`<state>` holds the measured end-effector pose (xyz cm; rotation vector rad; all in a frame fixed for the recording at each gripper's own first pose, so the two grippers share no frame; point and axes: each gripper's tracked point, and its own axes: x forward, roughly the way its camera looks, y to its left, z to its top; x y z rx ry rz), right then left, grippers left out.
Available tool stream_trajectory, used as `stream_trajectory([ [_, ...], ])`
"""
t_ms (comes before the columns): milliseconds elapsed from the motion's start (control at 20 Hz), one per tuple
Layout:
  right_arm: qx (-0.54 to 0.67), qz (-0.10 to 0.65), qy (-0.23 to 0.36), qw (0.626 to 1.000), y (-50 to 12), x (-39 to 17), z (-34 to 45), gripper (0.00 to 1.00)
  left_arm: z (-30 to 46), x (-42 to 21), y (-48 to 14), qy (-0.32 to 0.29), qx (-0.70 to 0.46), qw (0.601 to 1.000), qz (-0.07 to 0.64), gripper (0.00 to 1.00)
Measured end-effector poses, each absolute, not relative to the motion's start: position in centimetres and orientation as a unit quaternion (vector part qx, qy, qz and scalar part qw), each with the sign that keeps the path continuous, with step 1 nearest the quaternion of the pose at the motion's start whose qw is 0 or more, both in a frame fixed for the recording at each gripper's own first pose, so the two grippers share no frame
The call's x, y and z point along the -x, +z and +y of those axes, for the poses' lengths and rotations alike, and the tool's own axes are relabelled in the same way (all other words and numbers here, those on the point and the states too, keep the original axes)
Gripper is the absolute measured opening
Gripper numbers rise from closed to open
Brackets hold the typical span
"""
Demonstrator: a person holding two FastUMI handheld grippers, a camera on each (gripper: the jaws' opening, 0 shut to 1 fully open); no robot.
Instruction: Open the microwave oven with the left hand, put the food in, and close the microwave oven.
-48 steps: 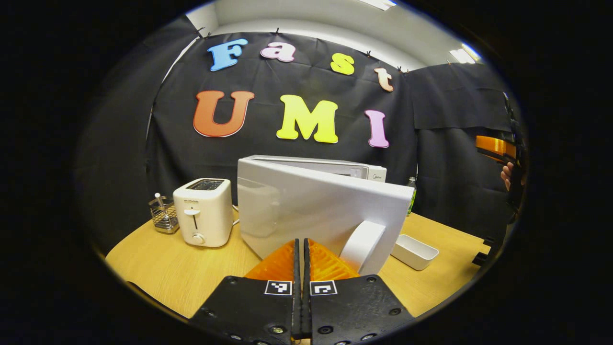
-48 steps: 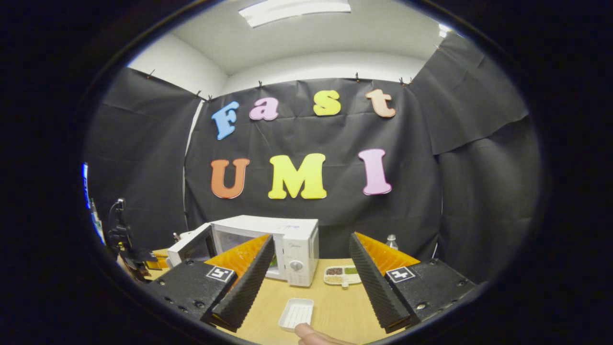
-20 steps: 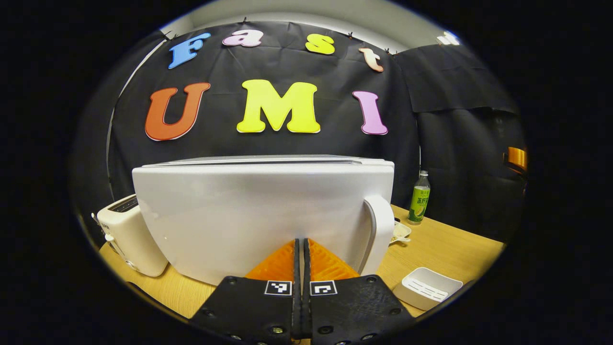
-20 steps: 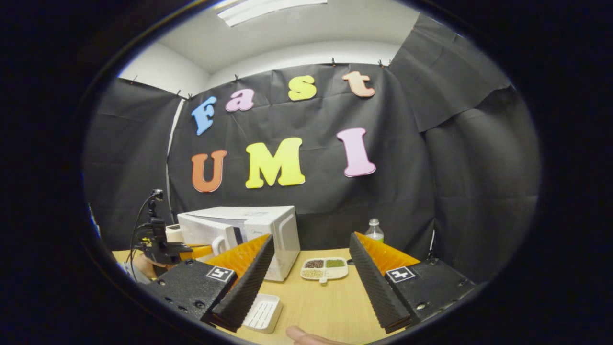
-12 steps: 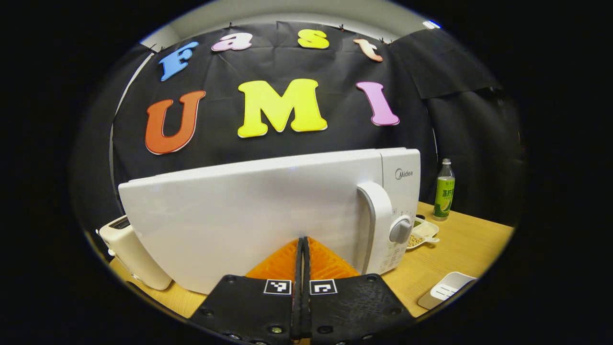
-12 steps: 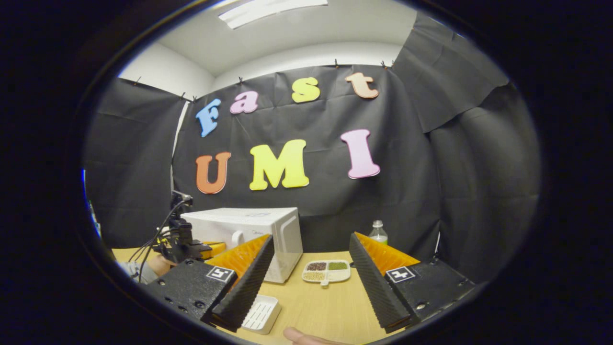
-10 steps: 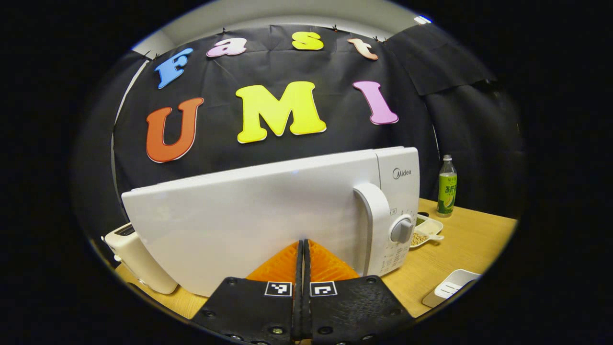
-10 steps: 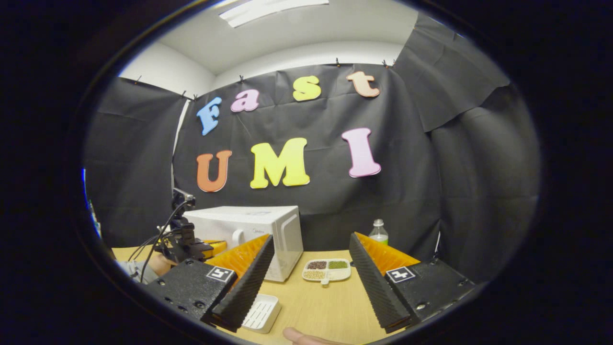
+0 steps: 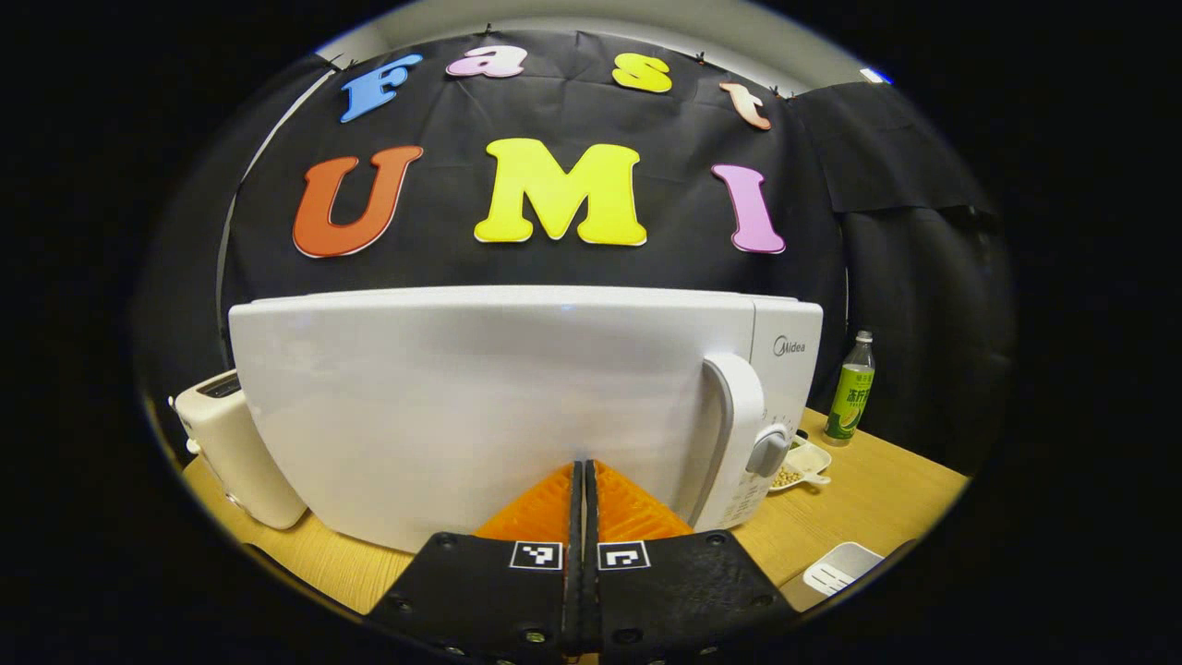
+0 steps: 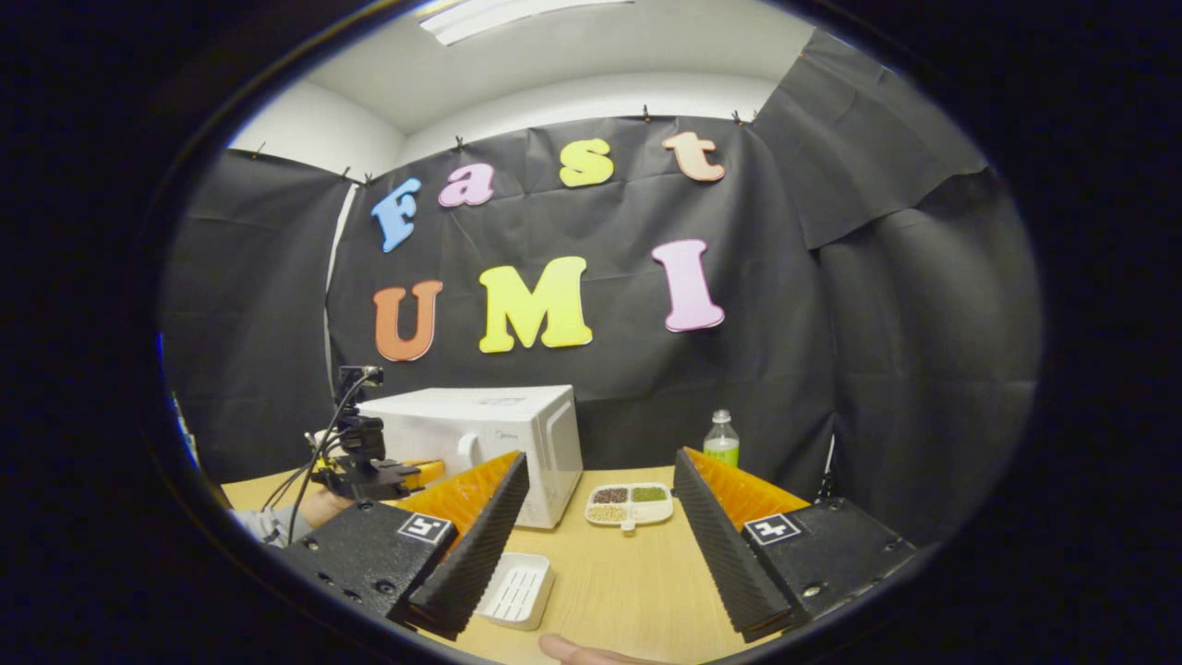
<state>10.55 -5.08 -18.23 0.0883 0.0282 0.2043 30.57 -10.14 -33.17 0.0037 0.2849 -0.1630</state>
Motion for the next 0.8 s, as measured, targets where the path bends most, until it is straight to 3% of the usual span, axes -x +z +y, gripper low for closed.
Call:
stream_trajectory([
  [100,-0.038,0.019,0.098,0.994,-18.3,-9.6,-4.9,1.0,-9.3,-29.4,-33.3,-0.067,0.004,0.987,0.146,0.0],
  [150,-0.036,0.019,0.096,0.995,-18.2,-9.1,-4.8,0.95,-9.0,-28.5,-33.2,-0.069,0.009,0.987,0.145,0.0],
  [250,-0.034,0.026,0.094,0.995,-18.5,-8.2,-4.6,1.0,-8.2,-26.5,-32.9,-0.059,0.013,0.987,0.146,0.01],
  [300,-0.033,0.029,0.095,0.994,-18.6,-7.7,-4.3,0.95,-8.0,-25.3,-32.6,-0.058,0.018,0.987,0.146,0.03],
  [450,-0.031,0.037,0.098,0.994,-19.0,-6.4,-3.7,0.95,-7.2,-22.2,-31.8,-0.048,0.022,0.988,0.147,0.24],
  [550,-0.031,0.037,0.1,0.994,-19.0,-5.5,-3.4,1.0,-6.6,-19.8,-31.0,-0.036,0.023,0.988,0.147,0.59],
  [600,-0.033,0.035,0.101,0.994,-18.7,-5.0,-3.2,1.0,-6.4,-18.6,-30.1,-0.035,0.023,0.989,0.144,0.72],
  [650,-0.034,0.034,0.1,0.994,-18.5,-4.6,-3.1,1.0,-6.3,-17.5,-29.3,-0.035,0.023,0.989,0.141,0.78],
  [700,-0.034,0.03,0.099,0.994,-18.2,-4.2,-3.0,0.95,-5.8,-16.8,-28.6,-0.028,0.021,0.99,0.139,0.92],
  [800,-0.033,0.025,0.092,0.995,-17.1,-3.3,-2.9,1.0,-4.8,-14.3,-26.9,-0.008,0.014,0.991,0.135,0.98],
])
